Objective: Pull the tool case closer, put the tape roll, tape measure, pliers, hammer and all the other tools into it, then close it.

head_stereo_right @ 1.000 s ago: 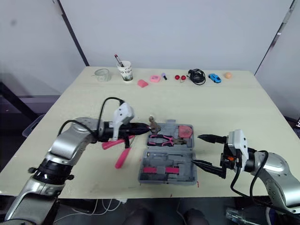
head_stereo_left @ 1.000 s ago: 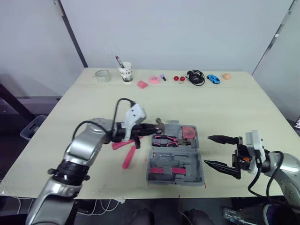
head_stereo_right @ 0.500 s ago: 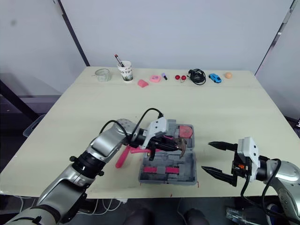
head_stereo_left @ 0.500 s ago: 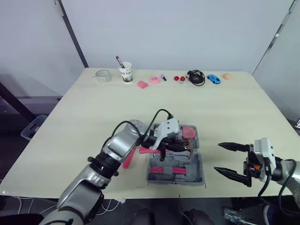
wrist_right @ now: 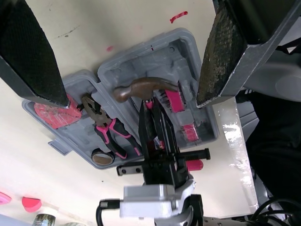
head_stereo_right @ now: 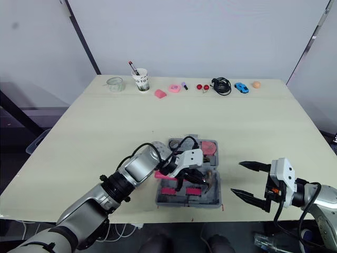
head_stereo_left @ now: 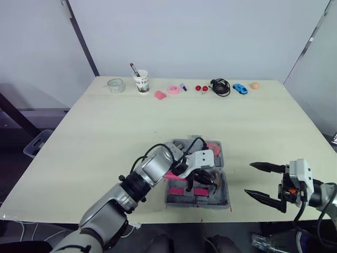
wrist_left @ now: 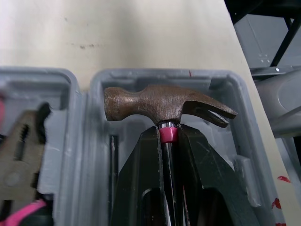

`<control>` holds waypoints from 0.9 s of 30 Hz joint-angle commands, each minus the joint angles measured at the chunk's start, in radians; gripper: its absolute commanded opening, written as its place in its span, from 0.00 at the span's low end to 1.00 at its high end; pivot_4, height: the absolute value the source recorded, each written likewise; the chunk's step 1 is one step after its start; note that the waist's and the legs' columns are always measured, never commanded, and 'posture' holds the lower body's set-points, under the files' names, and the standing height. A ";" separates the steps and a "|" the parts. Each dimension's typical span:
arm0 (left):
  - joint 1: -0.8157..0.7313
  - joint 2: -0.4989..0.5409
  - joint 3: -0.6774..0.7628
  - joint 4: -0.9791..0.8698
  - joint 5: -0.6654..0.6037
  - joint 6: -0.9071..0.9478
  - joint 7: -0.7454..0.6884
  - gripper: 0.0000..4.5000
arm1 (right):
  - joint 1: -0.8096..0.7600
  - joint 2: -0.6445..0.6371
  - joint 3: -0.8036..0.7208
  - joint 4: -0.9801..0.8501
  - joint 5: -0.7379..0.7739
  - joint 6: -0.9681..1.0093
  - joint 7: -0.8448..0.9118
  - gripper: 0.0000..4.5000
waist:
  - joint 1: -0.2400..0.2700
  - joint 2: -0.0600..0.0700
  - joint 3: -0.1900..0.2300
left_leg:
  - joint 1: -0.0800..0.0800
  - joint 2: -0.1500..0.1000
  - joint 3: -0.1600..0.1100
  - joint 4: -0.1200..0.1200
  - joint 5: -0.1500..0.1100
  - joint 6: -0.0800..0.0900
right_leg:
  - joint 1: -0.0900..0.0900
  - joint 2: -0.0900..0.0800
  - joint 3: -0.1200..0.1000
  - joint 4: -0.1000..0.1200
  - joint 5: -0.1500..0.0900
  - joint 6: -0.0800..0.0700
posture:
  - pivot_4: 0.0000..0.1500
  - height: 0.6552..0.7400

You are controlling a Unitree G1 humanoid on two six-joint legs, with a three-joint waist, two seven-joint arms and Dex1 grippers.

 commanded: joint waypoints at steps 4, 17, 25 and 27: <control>-0.015 -0.055 -0.019 0.075 0.043 -0.058 0.005 0.01 | 0.030 0.001 -0.040 -0.020 0.003 -0.026 -0.012 1.00 | 0.001 0.000 0.000 | 0.000 0.000 0.000 0.000 0.000 0.000 | 0.000 0.000 0.000 0.000 0.000 0.000 | 1.00 1.00; -0.050 -0.122 -0.017 0.197 0.103 -0.111 0.001 0.01 | 0.039 0.000 -0.031 -0.022 -0.010 -0.036 -0.031 1.00 | 0.002 0.001 -0.001 | 0.000 -0.001 -0.001 0.001 0.000 0.000 | 0.000 0.000 0.001 0.000 0.000 0.000 | 1.00 1.00; -0.063 -0.109 0.008 0.155 0.109 -0.095 -0.013 0.47 | 0.038 0.000 -0.021 -0.032 -0.012 -0.031 -0.041 1.00 | -0.001 0.001 -0.001 | 0.000 -0.001 -0.001 0.001 0.000 0.000 | 0.000 0.000 0.001 0.000 0.000 0.000 | 1.00 1.00; -0.073 -0.099 0.028 0.118 0.095 -0.094 -0.026 0.47 | 0.033 -0.003 -0.021 -0.028 -0.012 -0.030 -0.040 1.00 | 0.000 0.001 -0.001 | 0.000 -0.001 -0.001 0.001 0.000 0.000 | 0.000 0.001 0.001 0.001 0.000 0.000 | 1.00 1.00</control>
